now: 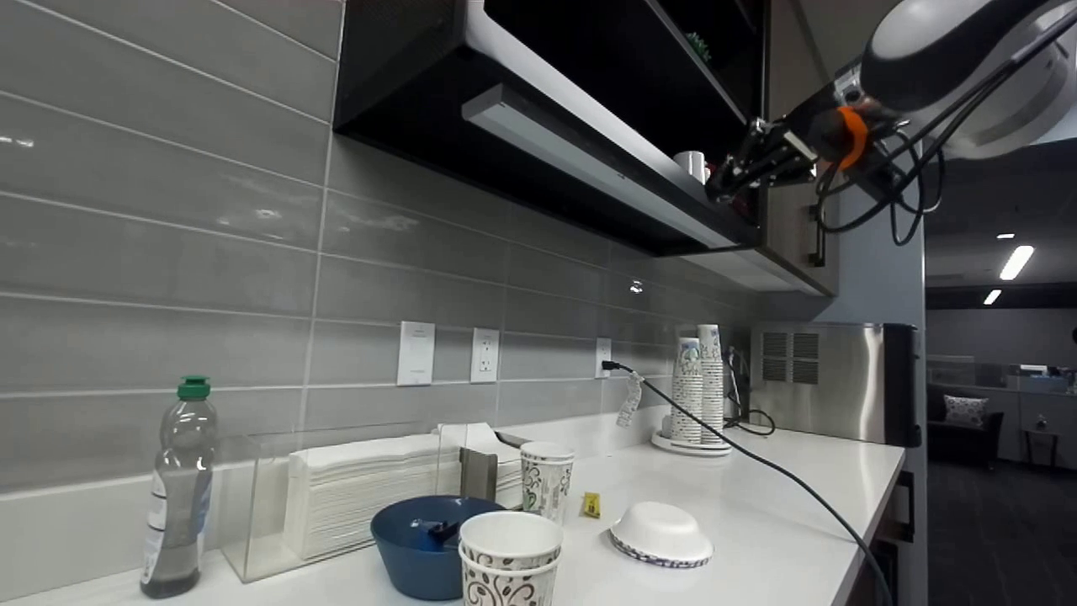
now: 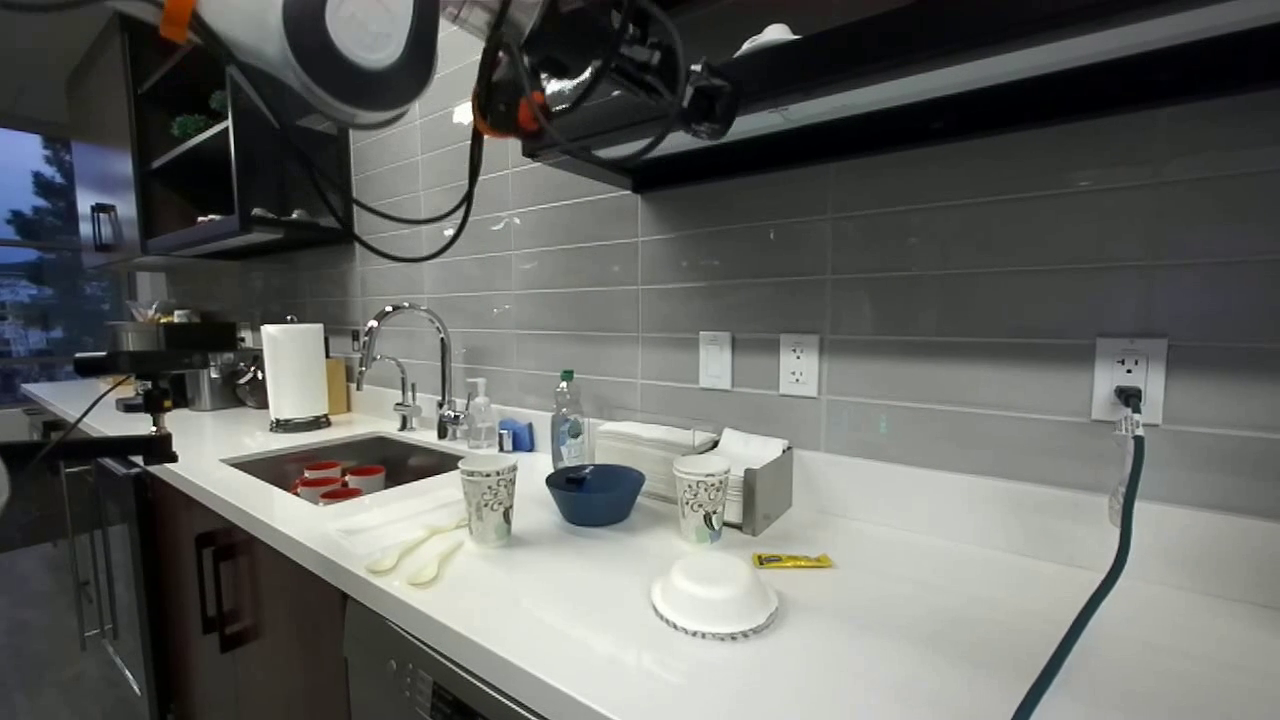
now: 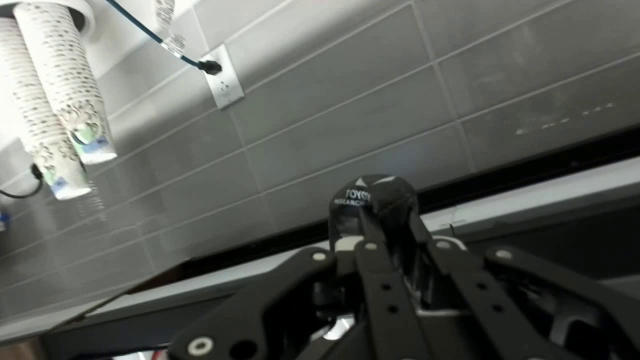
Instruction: Lift the black lid for the bottle from the blue bowl and put it in the cabinet on top
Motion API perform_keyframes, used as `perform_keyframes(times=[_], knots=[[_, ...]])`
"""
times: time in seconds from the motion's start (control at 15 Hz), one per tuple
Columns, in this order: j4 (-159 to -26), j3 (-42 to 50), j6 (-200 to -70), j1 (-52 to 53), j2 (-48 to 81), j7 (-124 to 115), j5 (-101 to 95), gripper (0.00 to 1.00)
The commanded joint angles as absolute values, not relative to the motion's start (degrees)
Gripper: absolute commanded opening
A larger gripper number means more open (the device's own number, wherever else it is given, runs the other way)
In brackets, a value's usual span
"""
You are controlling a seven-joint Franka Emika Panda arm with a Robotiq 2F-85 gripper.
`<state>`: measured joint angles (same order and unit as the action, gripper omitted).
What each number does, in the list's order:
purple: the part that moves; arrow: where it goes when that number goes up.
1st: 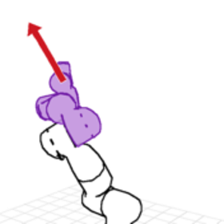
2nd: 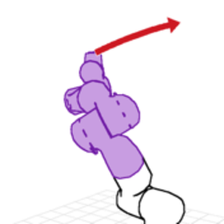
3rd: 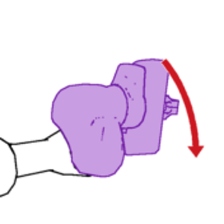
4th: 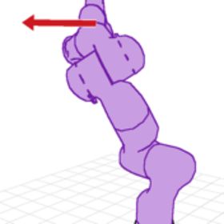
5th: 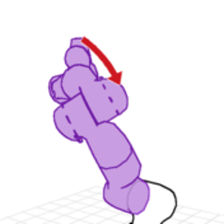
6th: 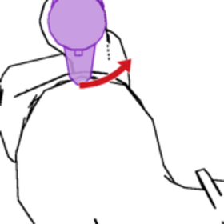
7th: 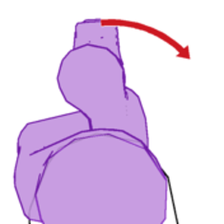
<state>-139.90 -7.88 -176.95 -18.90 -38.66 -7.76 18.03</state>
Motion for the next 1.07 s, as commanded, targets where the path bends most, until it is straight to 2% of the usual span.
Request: perform_keyframes(times=[0.0, 0.13, 0.2, 0.27, 0.6, 0.67, 1.0], knots=[[-128.93, 8.07, -167.18, -3.12, -38.2, 7.75, 19.34, 0.04], [-121.37, 14.96, -161.62, 2.38, -36.64, 7.69, 16.18, 0.04], [-117.17, 15.3, -159.62, 1.25, -34.71, 5.79, 15.93, 0.04], [-125.09, 13.91, -163.68, 1.05, -38.54, 5.71, 15.94, 0.14], [-118.7, 15.56, -160.01, 1.54, -35.89, 6.19, 16.41, 0.14], [-118.68, 15.47, -160.01, 1.53, -35.59, 6.18, 16.42, 0.04], [-103.64, 22.52, -147.48, 14.36, -29.26, 15.78, 19.67, 0.04]])
